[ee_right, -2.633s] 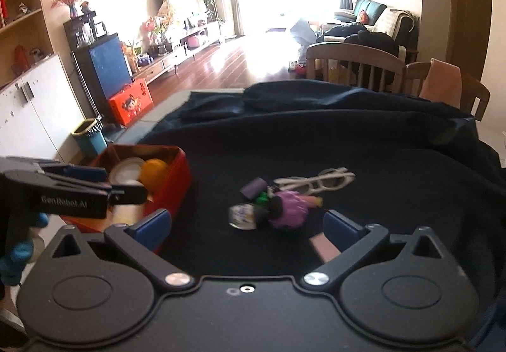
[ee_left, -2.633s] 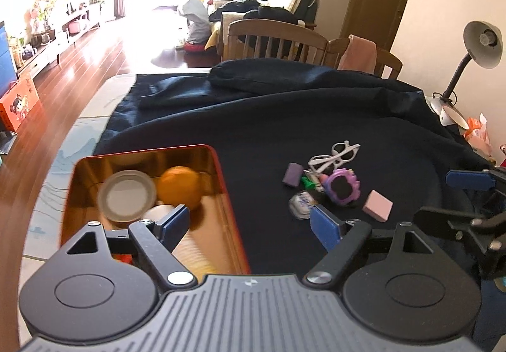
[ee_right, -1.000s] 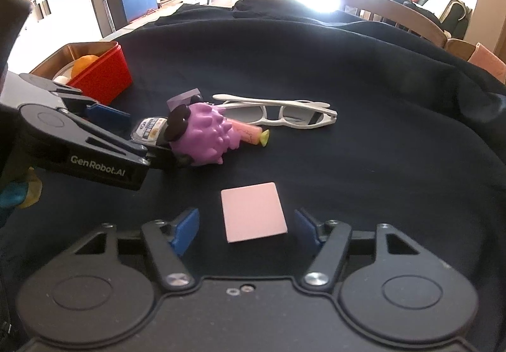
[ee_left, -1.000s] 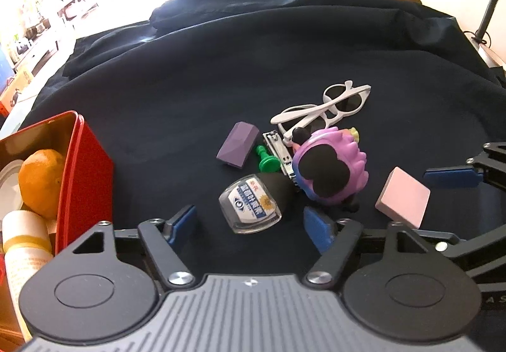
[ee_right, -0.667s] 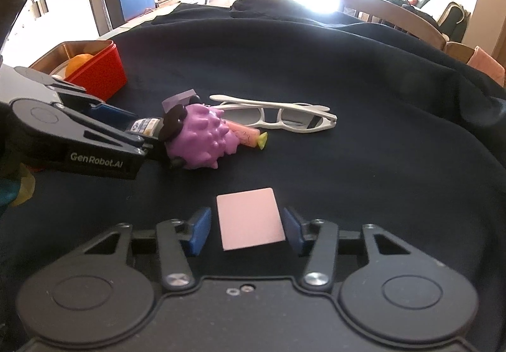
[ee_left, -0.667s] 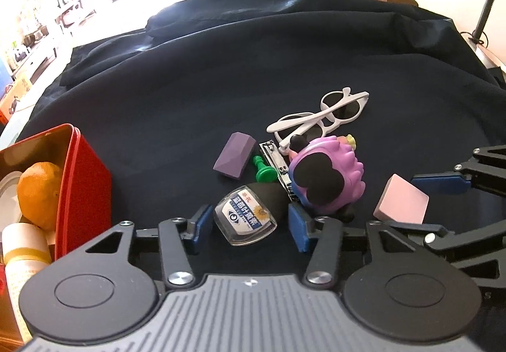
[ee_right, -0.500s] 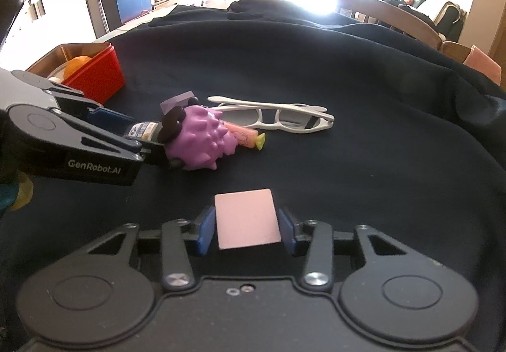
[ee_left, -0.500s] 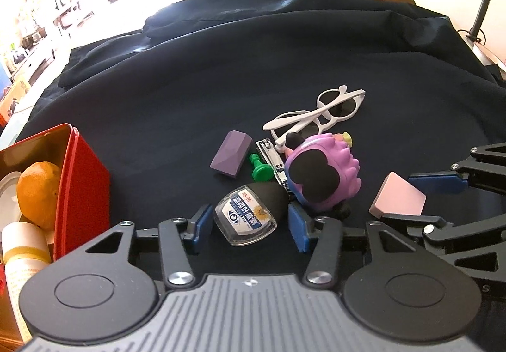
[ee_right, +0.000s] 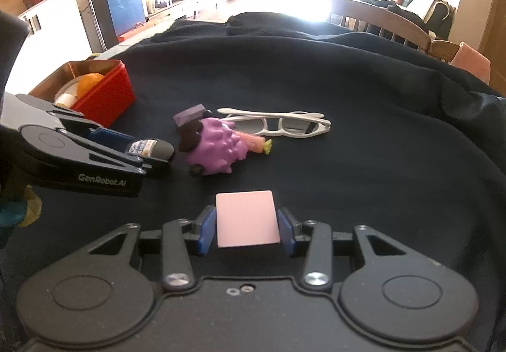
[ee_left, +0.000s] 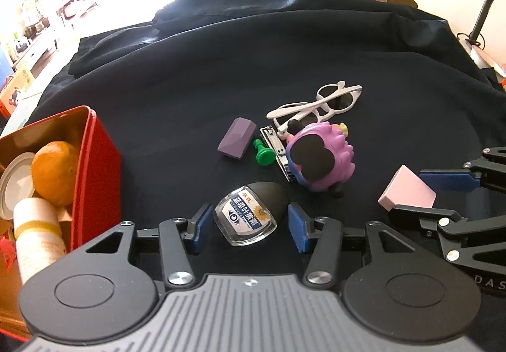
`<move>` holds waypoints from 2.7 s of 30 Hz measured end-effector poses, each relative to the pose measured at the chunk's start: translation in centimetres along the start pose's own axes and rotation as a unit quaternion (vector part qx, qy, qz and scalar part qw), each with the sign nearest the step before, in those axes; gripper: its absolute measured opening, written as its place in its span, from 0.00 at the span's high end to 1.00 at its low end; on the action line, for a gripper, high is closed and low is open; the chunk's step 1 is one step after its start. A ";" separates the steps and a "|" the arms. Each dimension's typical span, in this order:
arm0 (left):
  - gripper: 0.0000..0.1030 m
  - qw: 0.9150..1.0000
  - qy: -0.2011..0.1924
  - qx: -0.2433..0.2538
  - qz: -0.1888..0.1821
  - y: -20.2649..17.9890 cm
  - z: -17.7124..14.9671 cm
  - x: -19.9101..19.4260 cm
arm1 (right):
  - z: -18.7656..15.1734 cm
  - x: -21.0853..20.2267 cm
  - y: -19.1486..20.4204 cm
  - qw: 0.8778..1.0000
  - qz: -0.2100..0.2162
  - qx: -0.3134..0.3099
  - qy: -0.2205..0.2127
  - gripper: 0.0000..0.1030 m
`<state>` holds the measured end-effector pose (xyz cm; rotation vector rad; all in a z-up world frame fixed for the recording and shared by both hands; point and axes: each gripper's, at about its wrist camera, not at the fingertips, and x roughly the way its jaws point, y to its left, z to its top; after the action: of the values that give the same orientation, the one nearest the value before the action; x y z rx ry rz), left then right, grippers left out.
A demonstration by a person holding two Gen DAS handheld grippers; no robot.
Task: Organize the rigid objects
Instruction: 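Carry the bottle with the left tool while the right tool carries the eraser to the red box, then open the left tool to drop the bottle in the box while the right tool releases the eraser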
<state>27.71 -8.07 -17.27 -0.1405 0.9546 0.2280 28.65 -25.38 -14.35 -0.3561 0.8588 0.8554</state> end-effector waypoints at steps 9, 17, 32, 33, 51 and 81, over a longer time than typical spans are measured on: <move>0.51 1.000 -0.009 -0.011 -0.004 0.7 -0.6 -3.1 | 0.3 -2.9 2.1 1.000 0.010 0.009 -0.012 0.60; 0.51 0.999 -0.016 -0.036 -0.017 1.9 -0.9 -6.1 | 1.1 -5.1 4.5 0.999 0.018 0.008 -0.032 0.60; 0.51 0.998 -0.049 -0.048 -0.016 6.0 -1.6 -11.7 | 3.4 -6.8 9.4 0.998 0.026 0.006 -0.058 0.60; 0.51 0.997 -0.051 -0.048 -0.015 6.5 -1.7 -12.0 | 3.5 -6.7 9.8 0.998 0.027 0.006 -0.059 0.60; 0.51 0.996 -0.052 -0.077 -0.001 16.7 -2.2 -12.8 | 6.7 -4.4 18.2 0.997 0.037 -0.011 -0.059 0.60; 0.51 1.000 -0.023 -0.013 -0.017 23.9 2.7 -3.5 | 11.3 5.1 27.3 0.996 0.056 -0.069 -0.004 0.60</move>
<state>21.82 15.21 -13.26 -0.1739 0.9028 0.2114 15.04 0.92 -9.85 -0.4288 0.8205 1.0224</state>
